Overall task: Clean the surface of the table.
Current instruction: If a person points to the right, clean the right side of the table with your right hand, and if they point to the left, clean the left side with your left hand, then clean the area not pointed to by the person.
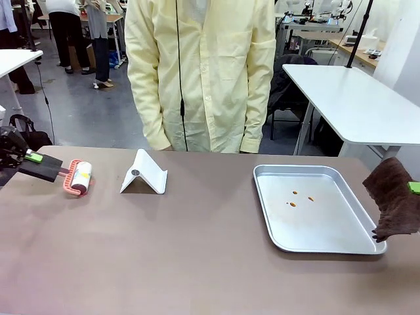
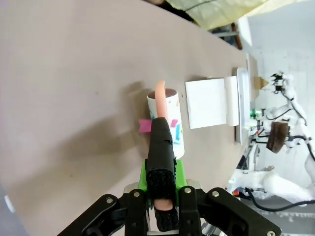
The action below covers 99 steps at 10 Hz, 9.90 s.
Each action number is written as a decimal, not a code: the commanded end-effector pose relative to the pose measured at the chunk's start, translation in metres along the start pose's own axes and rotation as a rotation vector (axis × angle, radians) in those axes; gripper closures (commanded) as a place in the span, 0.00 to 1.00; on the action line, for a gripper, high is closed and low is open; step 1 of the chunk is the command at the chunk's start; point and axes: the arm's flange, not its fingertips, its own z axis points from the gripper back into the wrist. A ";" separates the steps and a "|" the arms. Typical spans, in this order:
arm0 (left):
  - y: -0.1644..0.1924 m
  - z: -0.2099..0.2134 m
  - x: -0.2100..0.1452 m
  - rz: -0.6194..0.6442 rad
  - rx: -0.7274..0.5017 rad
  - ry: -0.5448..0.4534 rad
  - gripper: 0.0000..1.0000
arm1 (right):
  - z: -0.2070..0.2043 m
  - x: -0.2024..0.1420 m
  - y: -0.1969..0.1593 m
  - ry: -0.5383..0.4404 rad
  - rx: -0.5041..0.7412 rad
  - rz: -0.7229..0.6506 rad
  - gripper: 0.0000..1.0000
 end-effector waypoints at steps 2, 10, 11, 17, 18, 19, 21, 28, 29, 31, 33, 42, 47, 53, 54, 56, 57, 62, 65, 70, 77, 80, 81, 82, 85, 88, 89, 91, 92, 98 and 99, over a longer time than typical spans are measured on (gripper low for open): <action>-0.021 -0.039 -0.016 -0.006 0.054 0.033 0.78 | -0.001 0.002 0.007 -0.009 0.010 -0.018 1.00; -0.067 -0.031 -0.033 -0.036 -0.088 0.014 0.78 | -0.001 0.002 0.007 -0.009 0.010 -0.018 1.00; -0.081 -0.013 -0.044 -0.050 -0.162 -0.003 0.78 | -0.001 0.002 0.007 -0.009 0.010 -0.018 1.00; -0.102 0.134 -0.165 -0.107 -0.299 -0.126 0.78 | -0.001 0.002 0.007 -0.009 0.010 -0.018 1.00; -0.083 0.153 -0.187 -0.094 -0.328 -0.162 0.78 | -0.001 0.002 0.007 -0.009 0.010 -0.018 1.00; -0.063 0.165 -0.203 -0.076 -0.366 -0.165 0.78 | -0.001 0.002 0.007 -0.009 0.010 -0.018 1.00; -0.021 0.175 -0.226 -0.005 -0.380 -0.214 0.78 | -0.001 0.002 0.007 -0.009 0.010 -0.018 1.00; -0.014 0.171 -0.239 0.027 -0.357 -0.229 0.78 | -0.001 0.002 0.007 -0.009 0.010 -0.018 1.00; -0.014 0.171 -0.239 0.027 -0.357 -0.229 0.78 | -0.001 0.002 0.007 -0.009 0.010 -0.018 1.00; -0.010 0.172 -0.237 0.024 -0.352 -0.232 0.78 | -0.001 0.002 0.007 -0.009 0.010 -0.018 1.00; -0.021 0.157 -0.183 -0.014 -0.243 -0.191 0.78 | -0.001 0.002 0.007 -0.009 0.010 -0.018 1.00; 0.015 0.093 -0.020 0.056 -0.038 0.047 0.78 | -0.001 0.002 0.007 -0.009 0.010 -0.018 1.00; 0.043 0.071 -0.010 0.157 0.033 0.025 0.78 | -0.001 0.002 0.007 -0.009 0.010 -0.018 1.00; 0.024 0.020 -0.002 0.177 0.097 0.116 0.78 | -0.001 0.002 0.007 -0.009 0.010 -0.018 1.00; 0.014 0.006 0.001 0.188 0.092 0.133 0.78 | -0.001 0.002 0.007 -0.009 0.010 -0.018 1.00; -0.008 -0.022 0.006 0.199 0.100 0.172 0.78 | -0.001 0.002 0.007 -0.009 0.010 -0.018 1.00; -0.018 -0.038 0.008 0.189 0.108 0.197 0.78 | -0.001 0.002 0.007 -0.009 0.010 -0.018 1.00; -0.043 -0.066 0.010 0.144 0.098 0.232 0.78 | -0.001 0.002 0.007 -0.009 0.010 -0.018 1.00; -0.067 -0.034 -0.004 0.093 -0.056 0.162 0.78 | -0.001 0.002 0.007 -0.009 0.010 -0.018 1.00; -0.126 0.076 -0.109 -0.062 -0.273 0.072 0.78 | -0.001 0.002 0.007 -0.009 0.010 -0.018 1.00; -0.081 0.127 -0.252 -0.048 -0.464 0.121 0.78 | -0.001 0.002 0.007 -0.009 0.010 -0.018 1.00; -0.094 0.131 -0.246 -0.083 -0.426 0.133 0.78 | -0.001 0.002 0.007 -0.009 0.010 -0.018 1.00; -0.094 0.131 -0.246 -0.083 -0.426 0.133 0.78 | -0.001 0.002 0.007 -0.009 0.010 -0.018 1.00; -0.094 0.131 -0.246 -0.083 -0.426 0.133 0.78 | -0.001 0.002 0.007 -0.009 0.010 -0.018 1.00; -0.094 0.131 -0.246 -0.083 -0.426 0.133 0.78 | -0.001 0.002 0.007 -0.009 0.010 -0.018 1.00; -0.094 0.131 -0.246 -0.083 -0.426 0.133 0.78 | -0.001 0.002 0.007 -0.009 0.010 -0.018 1.00; -0.094 0.131 -0.246 -0.083 -0.426 0.133 0.78 | -0.001 0.002 0.007 -0.009 0.010 -0.018 1.00; -0.094 0.131 -0.246 -0.083 -0.426 0.133 0.78 | -0.001 0.000 0.000 0.002 -0.002 -0.001 0.91; -0.094 0.131 -0.246 -0.083 -0.426 0.133 0.78 | 0.001 -0.002 0.007 0.030 -0.153 -0.010 0.91; -0.094 0.131 -0.246 -0.083 -0.426 0.133 0.78 | -0.070 0.110 -0.023 0.208 -0.608 0.030 0.91; -0.094 0.131 -0.246 -0.083 -0.426 0.133 0.78 | -0.076 0.123 -0.029 0.230 -0.633 0.058 0.91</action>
